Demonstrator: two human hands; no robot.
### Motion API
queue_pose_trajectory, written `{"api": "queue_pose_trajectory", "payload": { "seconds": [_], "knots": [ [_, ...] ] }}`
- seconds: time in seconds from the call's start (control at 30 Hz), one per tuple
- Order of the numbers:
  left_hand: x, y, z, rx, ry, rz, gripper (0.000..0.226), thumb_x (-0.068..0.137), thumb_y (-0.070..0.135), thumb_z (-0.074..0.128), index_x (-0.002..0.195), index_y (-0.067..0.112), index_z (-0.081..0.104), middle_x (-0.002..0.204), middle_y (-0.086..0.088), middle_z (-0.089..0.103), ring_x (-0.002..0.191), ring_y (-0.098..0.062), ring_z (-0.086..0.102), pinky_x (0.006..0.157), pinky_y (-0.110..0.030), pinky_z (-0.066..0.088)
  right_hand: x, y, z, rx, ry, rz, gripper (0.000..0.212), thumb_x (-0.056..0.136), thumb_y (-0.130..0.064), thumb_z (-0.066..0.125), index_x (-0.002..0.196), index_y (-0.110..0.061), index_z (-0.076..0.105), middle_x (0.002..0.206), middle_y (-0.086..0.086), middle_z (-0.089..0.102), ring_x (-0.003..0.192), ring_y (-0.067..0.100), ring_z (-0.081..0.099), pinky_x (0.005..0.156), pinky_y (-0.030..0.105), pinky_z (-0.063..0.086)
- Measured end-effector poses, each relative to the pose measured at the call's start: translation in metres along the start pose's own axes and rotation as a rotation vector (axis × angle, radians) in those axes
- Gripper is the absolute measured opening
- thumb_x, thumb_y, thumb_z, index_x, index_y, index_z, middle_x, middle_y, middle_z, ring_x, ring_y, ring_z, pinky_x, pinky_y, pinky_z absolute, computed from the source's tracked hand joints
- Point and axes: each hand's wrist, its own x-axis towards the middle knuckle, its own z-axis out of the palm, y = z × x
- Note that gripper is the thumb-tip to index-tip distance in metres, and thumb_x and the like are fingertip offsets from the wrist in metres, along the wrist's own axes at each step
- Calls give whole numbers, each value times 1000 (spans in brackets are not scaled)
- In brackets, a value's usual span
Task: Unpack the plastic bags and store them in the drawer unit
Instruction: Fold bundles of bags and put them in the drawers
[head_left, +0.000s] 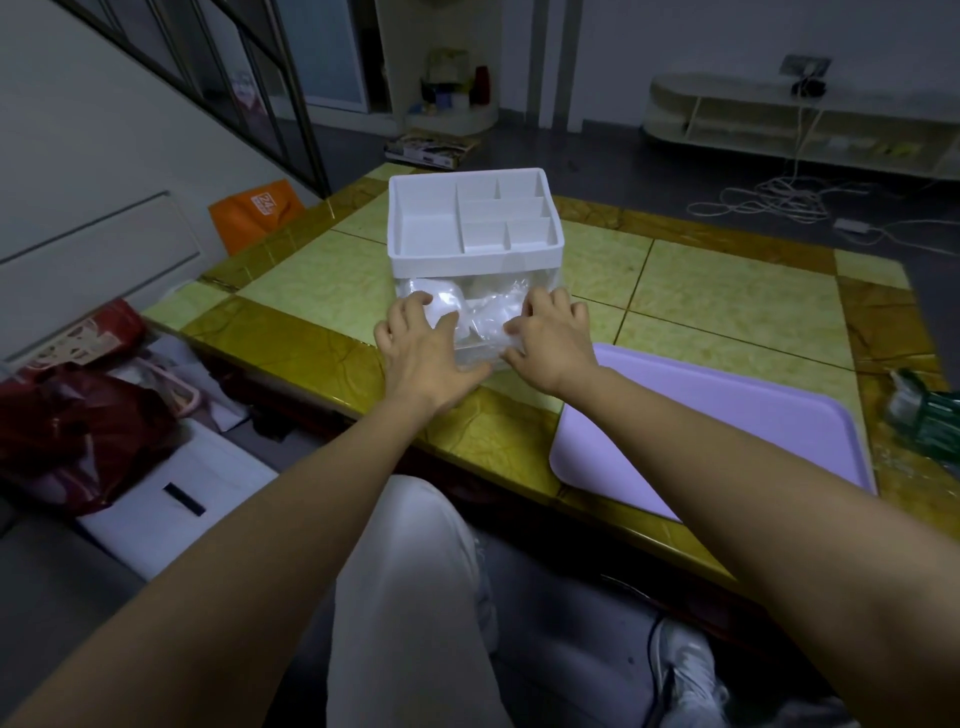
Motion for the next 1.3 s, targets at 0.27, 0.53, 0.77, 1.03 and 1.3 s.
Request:
{"api": "queue_pose_trajectory", "payload": {
  "seconds": [0.27, 0.53, 0.77, 1.03, 1.3],
  "knots": [
    [16, -18, -3, -233, 60, -139, 45, 71, 43, 72, 109, 21, 62, 138, -8, 28, 130, -29, 25, 105, -38, 26, 13, -3, -1, 11, 96, -1, 30, 95, -38, 45, 98, -18, 67, 102, 2, 64, 108, 24, 46, 86, 39, 22],
    [31, -27, 6, -340, 141, -230, 37, 76, 34, 71, 107, 19, 61, 140, -12, 27, 131, -31, 25, 104, -37, 27, 34, -10, 11, -65, 181, 63, 31, 92, -38, 52, 106, -16, 69, 113, 7, 55, 116, 28, 41, 92, 40, 28],
    [44, -31, 12, -451, 166, -222, 55, 73, 27, 73, 120, 11, 49, 131, -11, 35, 120, -29, 39, 100, -38, 37, 44, -6, 21, -15, 212, 69, 37, 92, -40, 48, 114, -15, 62, 110, 5, 63, 112, 25, 46, 90, 38, 25],
    [57, -32, 12, -690, 87, -301, 106, 60, 34, 76, 146, 8, 19, 145, -11, 35, 132, -31, 39, 106, -49, 38, 52, -1, 19, 144, 242, 71, 42, 83, -41, 61, 114, -16, 51, 108, 4, 60, 107, 25, 50, 91, 36, 29],
    [73, -42, 15, -727, 81, -305, 114, 66, 20, 81, 152, 22, 6, 152, 0, 28, 138, -26, 21, 116, -46, 21, 65, -5, 12, 82, 317, -38, 85, 72, -29, 67, 147, -16, 30, 143, 4, 40, 120, 29, 42, 92, 38, 33]
  ]
}}
